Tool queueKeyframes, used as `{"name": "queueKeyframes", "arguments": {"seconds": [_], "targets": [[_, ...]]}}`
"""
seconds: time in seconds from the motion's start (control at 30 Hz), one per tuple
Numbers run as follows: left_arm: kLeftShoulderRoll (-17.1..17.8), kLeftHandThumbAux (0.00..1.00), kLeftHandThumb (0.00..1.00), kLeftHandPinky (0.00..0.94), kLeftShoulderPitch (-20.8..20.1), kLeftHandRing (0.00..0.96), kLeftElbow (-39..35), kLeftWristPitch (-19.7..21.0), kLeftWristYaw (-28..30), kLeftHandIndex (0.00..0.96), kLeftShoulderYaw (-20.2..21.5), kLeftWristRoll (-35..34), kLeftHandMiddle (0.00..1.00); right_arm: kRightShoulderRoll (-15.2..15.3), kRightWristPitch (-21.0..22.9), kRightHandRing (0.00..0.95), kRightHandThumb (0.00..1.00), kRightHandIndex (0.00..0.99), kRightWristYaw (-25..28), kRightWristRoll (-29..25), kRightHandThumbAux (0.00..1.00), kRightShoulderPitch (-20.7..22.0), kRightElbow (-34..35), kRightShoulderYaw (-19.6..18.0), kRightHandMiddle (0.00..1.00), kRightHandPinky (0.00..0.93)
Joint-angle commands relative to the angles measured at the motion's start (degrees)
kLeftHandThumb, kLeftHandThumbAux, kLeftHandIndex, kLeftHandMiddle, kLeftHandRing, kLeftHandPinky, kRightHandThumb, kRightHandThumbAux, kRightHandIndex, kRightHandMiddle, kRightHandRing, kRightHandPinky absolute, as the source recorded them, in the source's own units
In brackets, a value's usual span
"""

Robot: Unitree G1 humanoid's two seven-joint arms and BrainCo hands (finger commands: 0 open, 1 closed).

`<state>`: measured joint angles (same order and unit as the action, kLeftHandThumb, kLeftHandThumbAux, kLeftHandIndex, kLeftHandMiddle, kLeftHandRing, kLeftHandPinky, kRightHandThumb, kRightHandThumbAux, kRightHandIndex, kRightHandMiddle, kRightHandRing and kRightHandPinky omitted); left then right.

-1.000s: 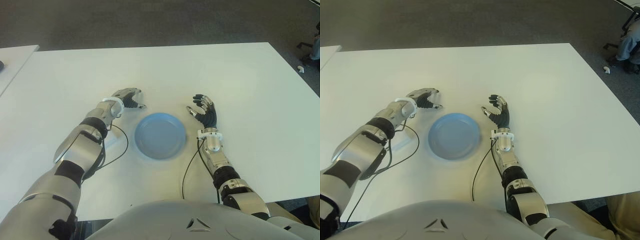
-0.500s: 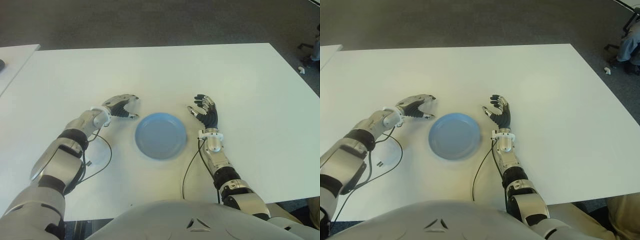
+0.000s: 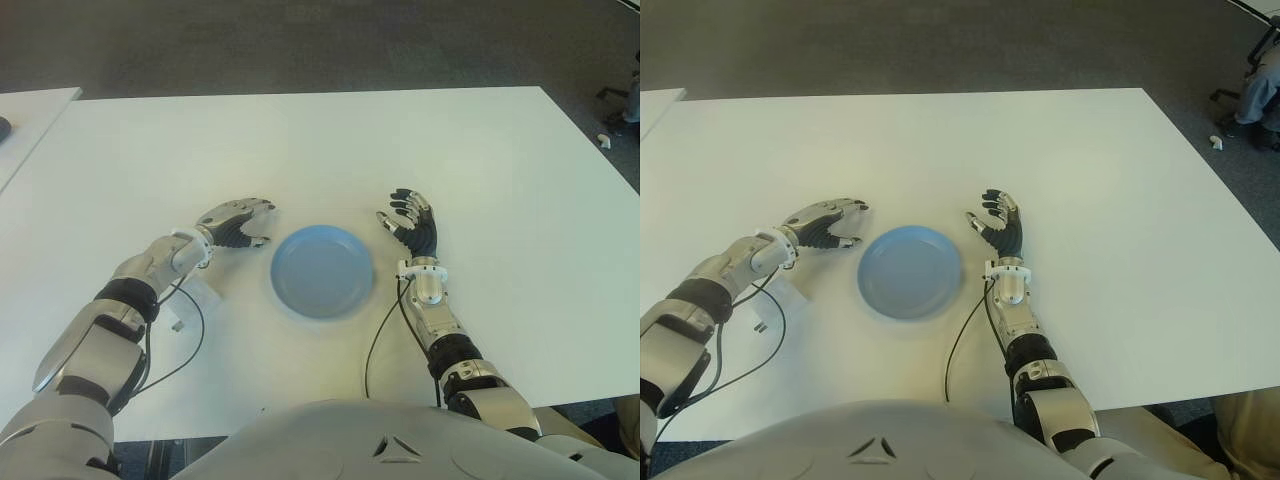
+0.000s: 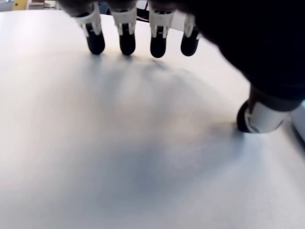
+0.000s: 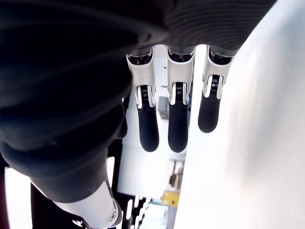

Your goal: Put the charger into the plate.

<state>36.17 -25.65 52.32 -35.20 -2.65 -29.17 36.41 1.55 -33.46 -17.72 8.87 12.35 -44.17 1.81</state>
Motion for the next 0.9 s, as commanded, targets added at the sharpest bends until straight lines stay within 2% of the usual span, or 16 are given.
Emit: {"name": "queueKeyframes", "arguments": {"seconds": [0.03, 0.47, 0.63, 0.9], "targets": [[0.5, 0.530, 0.000, 0.000, 5.0, 0.000, 0.4, 1.2, 1.6, 0.000, -1.9, 2.5, 0.000, 1.1, 4.7, 0.329, 0.000, 0.270, 0.8, 0.6, 0.874, -8.5, -5.6, -0.2, 0.347, 0.307], [0.8, 0.525, 0.000, 0.000, 7.5, 0.000, -4.1, 2.2, -5.0, 0.000, 0.5, 2.2, 0.000, 0.9, 4.5, 0.335, 0.000, 0.274, 0.8, 0.4, 0.883, -8.3, -6.5, -0.5, 0.352, 0.308], [0.3, 0.496, 0.000, 0.000, 9.0, 0.000, -6.0, 2.2, -10.8, 0.000, 2.5, 2.0, 0.000, 1.1, 3.8, 0.340, 0.002, 0.277, -0.1, 1.5, 0.883, -8.3, -7.1, 0.0, 0.359, 0.310], [-0.7, 0.453, 0.000, 0.000, 9.9, 0.000, -6.9, 1.8, -16.6, 0.000, 4.3, 2.2, 0.000, 1.1, 3.9, 0.342, 0.016, 0.277, -0.9, 1.7, 0.877, -8.1, -7.8, 0.5, 0.364, 0.299]]}}
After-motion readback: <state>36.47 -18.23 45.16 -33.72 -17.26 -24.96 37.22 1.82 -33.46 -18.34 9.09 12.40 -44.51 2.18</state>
